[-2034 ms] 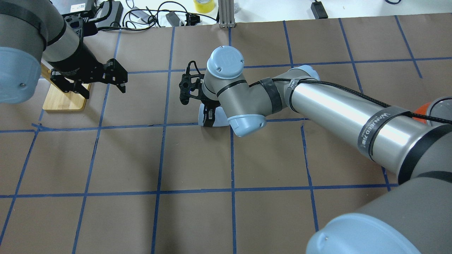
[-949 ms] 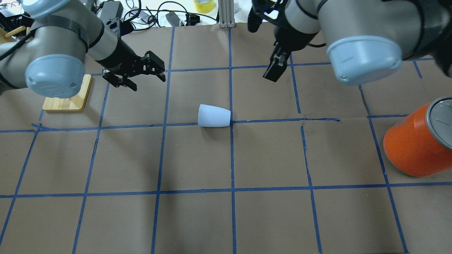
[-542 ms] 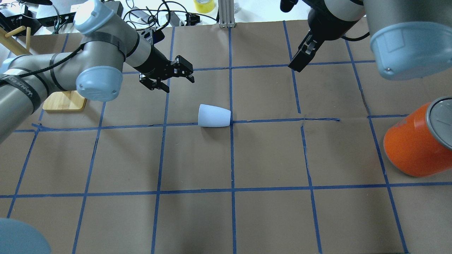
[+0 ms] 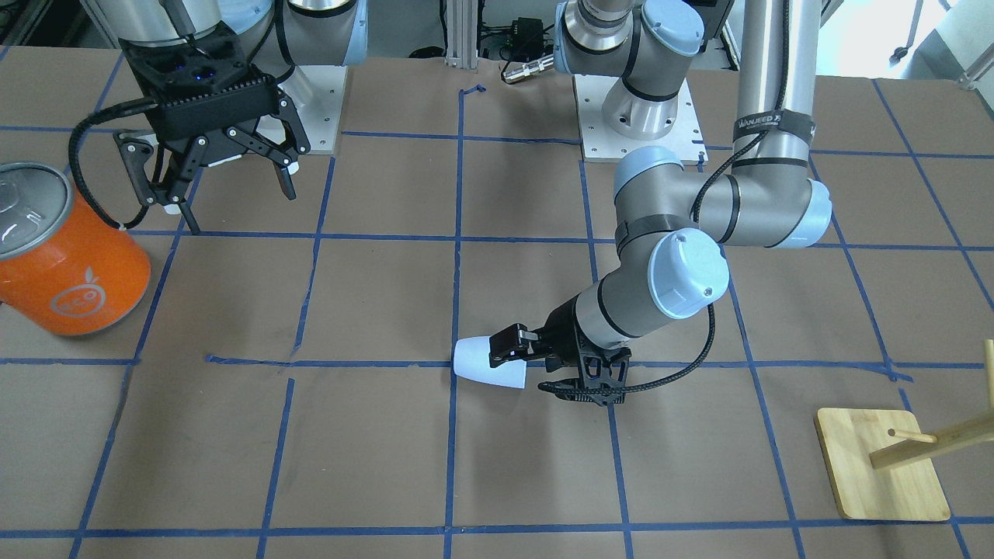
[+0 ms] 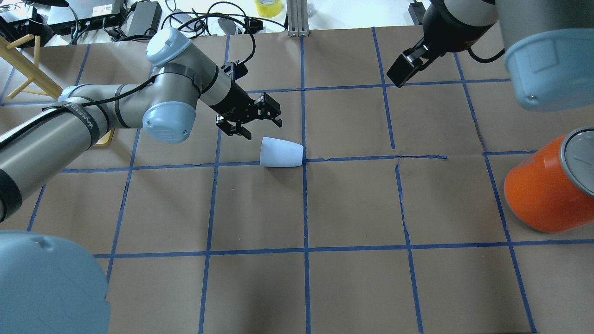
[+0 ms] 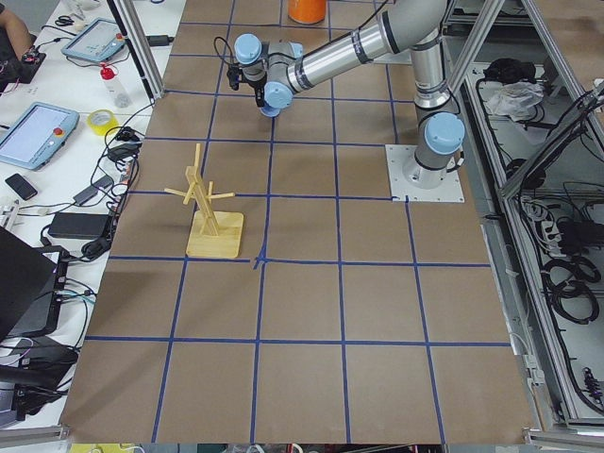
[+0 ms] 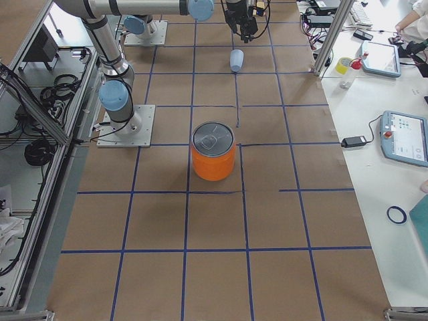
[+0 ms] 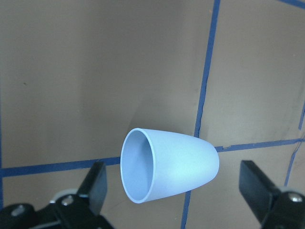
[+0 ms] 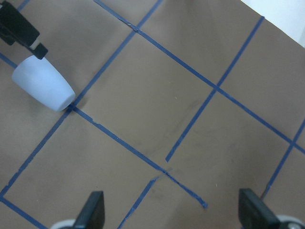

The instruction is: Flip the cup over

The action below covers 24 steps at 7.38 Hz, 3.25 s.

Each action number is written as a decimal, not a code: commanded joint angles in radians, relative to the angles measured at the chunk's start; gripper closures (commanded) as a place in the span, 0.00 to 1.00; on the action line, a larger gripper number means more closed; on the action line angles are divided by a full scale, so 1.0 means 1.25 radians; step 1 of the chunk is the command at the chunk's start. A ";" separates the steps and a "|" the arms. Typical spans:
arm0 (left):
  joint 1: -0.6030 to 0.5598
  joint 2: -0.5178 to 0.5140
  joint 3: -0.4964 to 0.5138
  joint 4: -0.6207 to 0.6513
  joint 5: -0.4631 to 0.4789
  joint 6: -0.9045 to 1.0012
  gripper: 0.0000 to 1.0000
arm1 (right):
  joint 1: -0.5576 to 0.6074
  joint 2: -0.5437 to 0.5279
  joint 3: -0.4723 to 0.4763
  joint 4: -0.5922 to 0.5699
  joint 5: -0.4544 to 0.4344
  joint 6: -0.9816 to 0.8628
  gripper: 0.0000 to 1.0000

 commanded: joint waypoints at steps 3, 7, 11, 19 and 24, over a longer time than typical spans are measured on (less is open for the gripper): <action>-0.030 -0.033 -0.001 -0.009 0.001 -0.002 0.00 | -0.002 -0.029 -0.002 0.087 -0.031 0.308 0.00; -0.035 -0.034 -0.015 -0.012 0.011 -0.008 1.00 | -0.005 -0.035 -0.006 0.087 -0.011 0.415 0.00; -0.036 -0.022 0.043 -0.014 0.064 -0.118 1.00 | -0.058 -0.044 -0.006 0.117 0.027 0.418 0.00; -0.052 0.015 0.156 -0.033 0.406 -0.002 1.00 | -0.057 -0.043 -0.005 0.122 0.019 0.413 0.00; 0.040 0.020 0.139 0.007 0.453 0.022 1.00 | -0.057 -0.043 -0.004 0.123 0.019 0.409 0.00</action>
